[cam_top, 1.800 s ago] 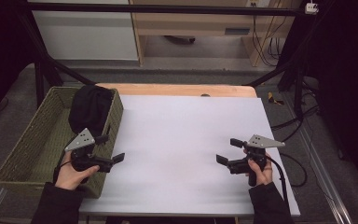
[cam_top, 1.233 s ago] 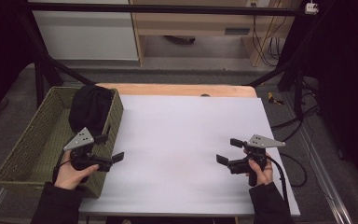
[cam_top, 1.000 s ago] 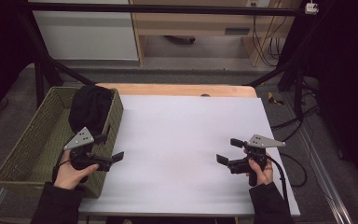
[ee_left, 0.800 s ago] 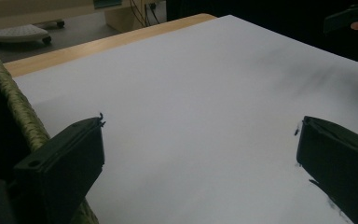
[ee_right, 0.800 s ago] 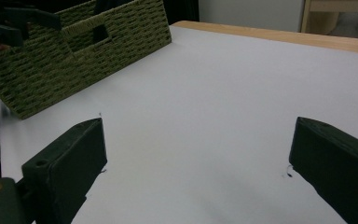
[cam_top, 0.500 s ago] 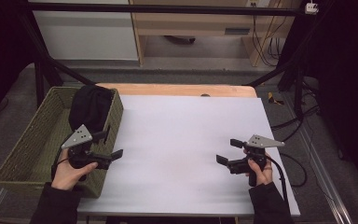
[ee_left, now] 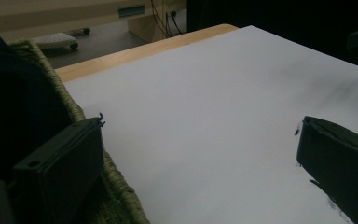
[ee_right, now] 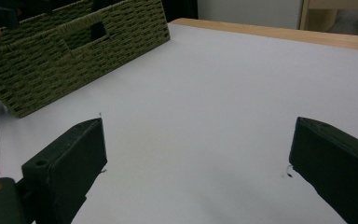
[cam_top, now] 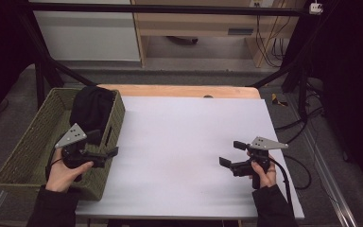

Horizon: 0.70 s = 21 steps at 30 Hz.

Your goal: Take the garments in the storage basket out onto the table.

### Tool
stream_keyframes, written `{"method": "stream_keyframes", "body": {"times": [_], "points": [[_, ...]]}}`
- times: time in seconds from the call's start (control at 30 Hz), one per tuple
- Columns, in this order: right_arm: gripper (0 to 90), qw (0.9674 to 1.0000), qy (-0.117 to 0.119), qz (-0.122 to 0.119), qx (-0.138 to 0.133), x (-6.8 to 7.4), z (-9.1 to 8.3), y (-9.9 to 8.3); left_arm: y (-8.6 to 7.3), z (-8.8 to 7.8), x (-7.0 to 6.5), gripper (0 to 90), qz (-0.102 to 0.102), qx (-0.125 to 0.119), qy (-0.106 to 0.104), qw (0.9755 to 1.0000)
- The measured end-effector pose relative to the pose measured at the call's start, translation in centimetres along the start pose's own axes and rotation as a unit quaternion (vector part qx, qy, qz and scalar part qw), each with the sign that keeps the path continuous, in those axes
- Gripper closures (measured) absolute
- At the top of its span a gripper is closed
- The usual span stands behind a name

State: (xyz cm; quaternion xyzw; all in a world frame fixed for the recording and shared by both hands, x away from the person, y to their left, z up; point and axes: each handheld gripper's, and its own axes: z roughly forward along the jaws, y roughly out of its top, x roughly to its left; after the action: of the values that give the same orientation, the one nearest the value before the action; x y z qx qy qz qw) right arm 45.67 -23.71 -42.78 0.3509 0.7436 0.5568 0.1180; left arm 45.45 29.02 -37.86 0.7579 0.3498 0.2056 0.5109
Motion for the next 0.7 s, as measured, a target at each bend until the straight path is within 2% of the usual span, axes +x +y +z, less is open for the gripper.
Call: {"method": "stream_keyframes", "body": {"times": [0.13, 0.33, 0.53, 0.7], "points": [[3.8, 1.0, 0.0, 0.001, 0.001, 0.0, 0.0, 0.0, 0.1, -0.5, 0.4, 0.3, -0.004, 0.002, 0.023, 0.9997], [3.9, 1.0, -0.001, 0.001, 0.001, 0.0, 0.0, 0.0, 0.4, -0.8, 0.6, 0.3, -0.004, 0.005, 0.03, 0.9995], [3.9, 1.0, 0.001, 0.003, 0.005, 0.1, 0.3, -0.1, 0.9, -1.3, 1.0, 0.2, -0.007, -0.002, 0.035, 0.9993], [3.8, 1.0, -0.001, 0.003, 0.005, 0.1, 0.3, -0.1, 1.5, -2.0, 1.4, 0.2, -0.003, 0.0, 0.049, 0.9988]]}}
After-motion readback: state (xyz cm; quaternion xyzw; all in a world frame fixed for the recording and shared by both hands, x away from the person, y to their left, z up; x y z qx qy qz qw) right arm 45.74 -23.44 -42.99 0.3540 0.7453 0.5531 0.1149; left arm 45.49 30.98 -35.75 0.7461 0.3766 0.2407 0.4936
